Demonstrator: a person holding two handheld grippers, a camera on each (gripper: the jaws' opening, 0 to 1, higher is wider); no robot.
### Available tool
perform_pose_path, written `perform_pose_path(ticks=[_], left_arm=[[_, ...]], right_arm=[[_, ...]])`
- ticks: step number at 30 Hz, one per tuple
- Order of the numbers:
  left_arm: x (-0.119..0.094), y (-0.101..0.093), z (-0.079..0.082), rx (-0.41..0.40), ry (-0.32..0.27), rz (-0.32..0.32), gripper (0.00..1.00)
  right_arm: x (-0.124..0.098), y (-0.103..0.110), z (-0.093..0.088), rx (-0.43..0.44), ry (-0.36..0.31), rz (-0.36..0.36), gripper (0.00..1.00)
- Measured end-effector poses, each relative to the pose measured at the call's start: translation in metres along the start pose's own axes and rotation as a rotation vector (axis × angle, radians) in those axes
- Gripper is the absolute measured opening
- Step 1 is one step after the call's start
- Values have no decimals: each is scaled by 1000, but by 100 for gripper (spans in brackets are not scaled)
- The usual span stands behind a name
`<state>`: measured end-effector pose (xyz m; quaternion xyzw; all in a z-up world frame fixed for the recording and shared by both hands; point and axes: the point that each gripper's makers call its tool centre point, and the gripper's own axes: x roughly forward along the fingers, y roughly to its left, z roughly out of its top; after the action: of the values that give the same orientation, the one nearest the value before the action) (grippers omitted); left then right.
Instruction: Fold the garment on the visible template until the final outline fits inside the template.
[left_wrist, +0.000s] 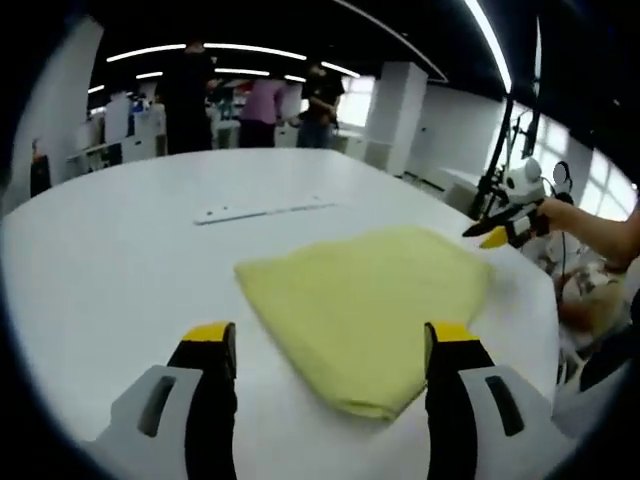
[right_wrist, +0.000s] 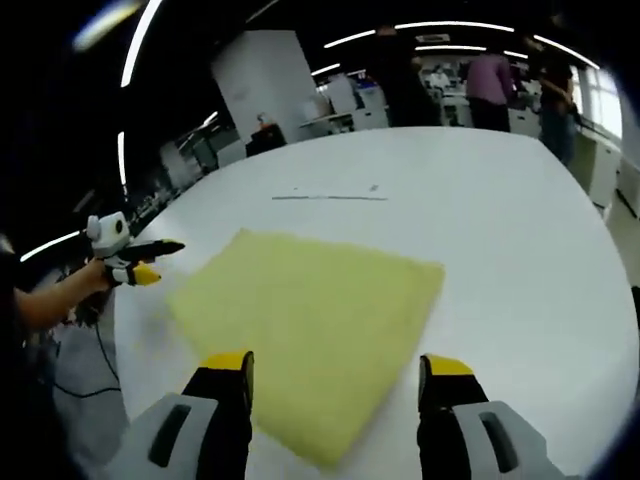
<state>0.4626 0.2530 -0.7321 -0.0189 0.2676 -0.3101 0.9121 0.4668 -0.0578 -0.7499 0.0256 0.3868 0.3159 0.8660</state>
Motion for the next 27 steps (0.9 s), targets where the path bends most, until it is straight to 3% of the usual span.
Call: perform_pose_path(ticks=[10, 18, 27], left_arm=[[-17, -18, -29, -23, 28, -20, 62], [-25, -26, -49, -88, 25, -34, 39], [-25, -30, -61, -253, -1, -59, 14]], right_arm=[[-15, 10, -29, -6, -1, 12, 60], [-19, 14, -46, -4, -4, 19, 49], [-18, 20, -59, 27, -8, 37, 35]])
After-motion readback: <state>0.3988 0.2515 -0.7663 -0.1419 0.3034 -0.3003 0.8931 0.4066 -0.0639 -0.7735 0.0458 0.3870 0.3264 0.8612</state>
